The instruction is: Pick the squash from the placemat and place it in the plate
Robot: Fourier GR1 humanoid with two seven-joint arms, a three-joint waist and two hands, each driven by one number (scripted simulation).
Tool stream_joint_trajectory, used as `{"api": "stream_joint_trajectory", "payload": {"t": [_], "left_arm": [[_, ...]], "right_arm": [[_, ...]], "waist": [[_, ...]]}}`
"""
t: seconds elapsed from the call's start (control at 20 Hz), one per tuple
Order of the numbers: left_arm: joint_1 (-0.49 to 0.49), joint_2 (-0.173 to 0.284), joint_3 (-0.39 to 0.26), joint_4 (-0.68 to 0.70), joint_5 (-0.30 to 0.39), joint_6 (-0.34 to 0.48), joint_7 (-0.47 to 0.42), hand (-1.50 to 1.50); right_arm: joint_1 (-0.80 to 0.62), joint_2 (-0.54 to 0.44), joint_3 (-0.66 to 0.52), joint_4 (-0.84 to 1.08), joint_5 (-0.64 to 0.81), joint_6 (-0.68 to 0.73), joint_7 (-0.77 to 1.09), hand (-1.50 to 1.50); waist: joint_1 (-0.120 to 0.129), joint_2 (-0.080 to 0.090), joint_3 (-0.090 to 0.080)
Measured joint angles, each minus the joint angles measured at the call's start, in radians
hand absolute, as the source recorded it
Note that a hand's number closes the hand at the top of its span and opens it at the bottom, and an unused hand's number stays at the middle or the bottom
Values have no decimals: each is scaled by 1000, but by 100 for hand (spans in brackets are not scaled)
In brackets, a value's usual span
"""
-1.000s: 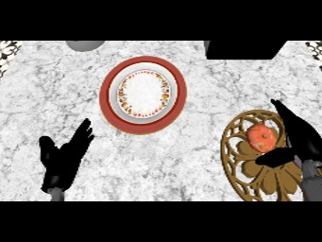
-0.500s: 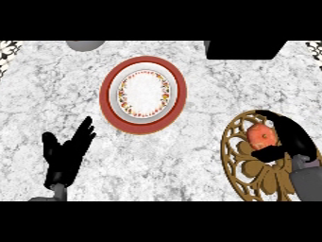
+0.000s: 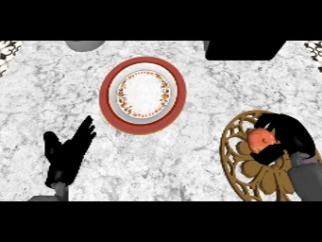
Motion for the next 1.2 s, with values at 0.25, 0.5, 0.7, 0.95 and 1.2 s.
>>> {"api": "stream_joint_trajectory", "payload": {"t": [0.25,0.5,0.7,0.95,1.2], "left_arm": [[28,8,6,-37,10,-12,17,0],[4,5,-17,-24,1,-31,15,0],[-18,-7,-43,-20,-4,-41,25,0],[-36,-16,-68,-14,-14,-51,33,0],[-53,-20,-78,-7,-23,-51,40,0]], "right_arm": [[23,54,7,-89,53,-133,-11,150],[-81,271,185,-134,180,-250,177,150],[-180,334,283,-137,254,-337,313,150],[-298,361,362,-131,334,-455,519,150],[-392,367,402,-107,405,-565,709,150]], "waist": [[-2,0,2],[69,4,1],[122,5,-1],[158,4,-1],[168,7,1]]}}
